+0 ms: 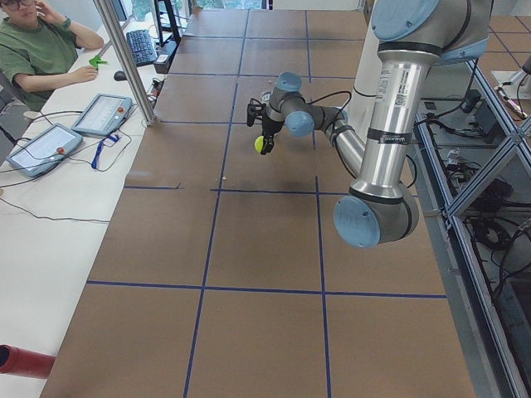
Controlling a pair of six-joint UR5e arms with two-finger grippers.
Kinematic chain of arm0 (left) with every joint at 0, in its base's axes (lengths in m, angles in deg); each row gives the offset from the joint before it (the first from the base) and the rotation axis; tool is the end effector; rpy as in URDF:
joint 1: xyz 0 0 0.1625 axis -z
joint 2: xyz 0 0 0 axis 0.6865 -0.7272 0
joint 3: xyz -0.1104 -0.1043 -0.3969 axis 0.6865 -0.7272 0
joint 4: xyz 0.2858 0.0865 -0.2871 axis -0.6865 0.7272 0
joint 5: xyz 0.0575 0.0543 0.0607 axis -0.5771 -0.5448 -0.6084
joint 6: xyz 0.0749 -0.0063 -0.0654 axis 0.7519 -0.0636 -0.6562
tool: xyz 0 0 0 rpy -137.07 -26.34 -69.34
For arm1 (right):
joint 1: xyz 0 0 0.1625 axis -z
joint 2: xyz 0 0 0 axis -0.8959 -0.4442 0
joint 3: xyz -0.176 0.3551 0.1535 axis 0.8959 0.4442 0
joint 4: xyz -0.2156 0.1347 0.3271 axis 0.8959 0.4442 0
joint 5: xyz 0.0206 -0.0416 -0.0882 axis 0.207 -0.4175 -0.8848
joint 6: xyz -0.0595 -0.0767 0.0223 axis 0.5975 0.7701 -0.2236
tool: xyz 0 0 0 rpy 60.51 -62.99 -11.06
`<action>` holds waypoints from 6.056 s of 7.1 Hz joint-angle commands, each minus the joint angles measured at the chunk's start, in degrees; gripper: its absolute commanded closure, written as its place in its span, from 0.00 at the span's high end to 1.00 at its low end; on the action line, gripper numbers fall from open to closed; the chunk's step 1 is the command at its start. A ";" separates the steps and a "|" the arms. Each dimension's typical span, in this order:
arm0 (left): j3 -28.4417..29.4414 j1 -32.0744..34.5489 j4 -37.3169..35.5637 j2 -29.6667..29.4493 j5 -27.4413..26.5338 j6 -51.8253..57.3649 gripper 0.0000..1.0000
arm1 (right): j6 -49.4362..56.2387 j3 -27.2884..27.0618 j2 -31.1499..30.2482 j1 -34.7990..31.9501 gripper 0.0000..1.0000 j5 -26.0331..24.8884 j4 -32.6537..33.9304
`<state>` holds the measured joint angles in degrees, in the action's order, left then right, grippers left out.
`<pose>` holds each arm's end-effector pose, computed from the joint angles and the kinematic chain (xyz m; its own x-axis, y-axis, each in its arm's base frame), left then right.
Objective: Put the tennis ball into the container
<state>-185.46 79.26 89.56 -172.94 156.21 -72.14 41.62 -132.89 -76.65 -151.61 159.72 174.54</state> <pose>0.3504 -0.3961 0.2810 0.6339 -0.0815 -0.7691 0.2805 0.9510 0.1304 0.0526 -0.4355 0.6614 0.7537 -0.0266 0.6567 0.0397 0.9992 -0.0051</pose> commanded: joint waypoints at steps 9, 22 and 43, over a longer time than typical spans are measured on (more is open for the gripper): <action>11.35 -2.59 -31.75 -36.31 9.08 -8.79 0.16 | 0.00 0.00 0.00 0.00 1.00 0.00 0.00; 10.37 28.10 -12.44 -5.08 22.75 48.15 1.00 | 0.00 0.00 0.00 0.00 1.00 0.00 0.00; 21.72 56.38 -9.69 18.71 30.27 87.36 1.00 | 0.00 0.00 0.00 0.00 1.00 0.00 0.00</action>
<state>-164.09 135.63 79.88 -154.27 186.67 15.15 41.62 -132.89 -76.64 -151.61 159.72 174.54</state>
